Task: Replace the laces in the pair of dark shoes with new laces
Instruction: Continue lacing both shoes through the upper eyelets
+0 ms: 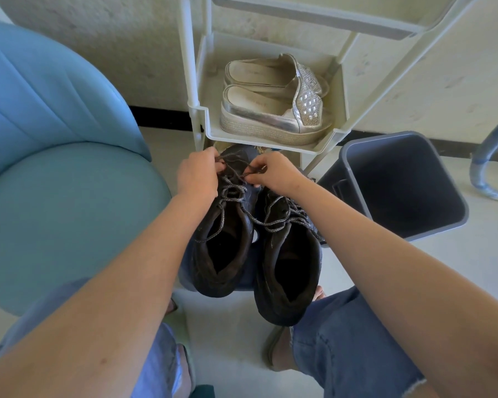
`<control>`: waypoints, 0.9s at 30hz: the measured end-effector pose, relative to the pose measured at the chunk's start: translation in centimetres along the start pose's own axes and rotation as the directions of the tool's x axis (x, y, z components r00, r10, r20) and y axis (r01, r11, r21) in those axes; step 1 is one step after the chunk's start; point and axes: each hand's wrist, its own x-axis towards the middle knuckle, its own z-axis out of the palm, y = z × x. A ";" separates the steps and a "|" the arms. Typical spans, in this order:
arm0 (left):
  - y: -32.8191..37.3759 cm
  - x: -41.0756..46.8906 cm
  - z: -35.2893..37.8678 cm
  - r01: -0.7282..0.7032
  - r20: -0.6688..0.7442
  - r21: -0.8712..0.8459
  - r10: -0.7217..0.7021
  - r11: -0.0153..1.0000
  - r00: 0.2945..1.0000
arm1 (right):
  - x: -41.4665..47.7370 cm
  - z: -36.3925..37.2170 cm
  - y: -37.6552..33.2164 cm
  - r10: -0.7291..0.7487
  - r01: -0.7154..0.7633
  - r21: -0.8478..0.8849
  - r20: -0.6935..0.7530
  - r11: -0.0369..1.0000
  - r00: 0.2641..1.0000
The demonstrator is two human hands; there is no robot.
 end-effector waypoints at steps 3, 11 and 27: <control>0.1 0.0 -0.1 -0.021 -0.009 0.075 0.022 0.997 1.000 | 0.1 0.2 -0.1 -0.014 0.014 -0.027 -0.014 1.000 1.000; 0.2 0.1 -0.5 -0.050 0.063 0.102 0.044 0.994 0.997 | -0.4 -0.1 0.3 0.013 -0.011 0.086 -0.028 0.996 1.000; 1.0 -0.5 -0.9 -0.081 0.080 0.109 0.072 0.991 0.994 | -0.5 -0.2 -0.1 0.026 -0.025 0.059 -0.009 0.998 1.000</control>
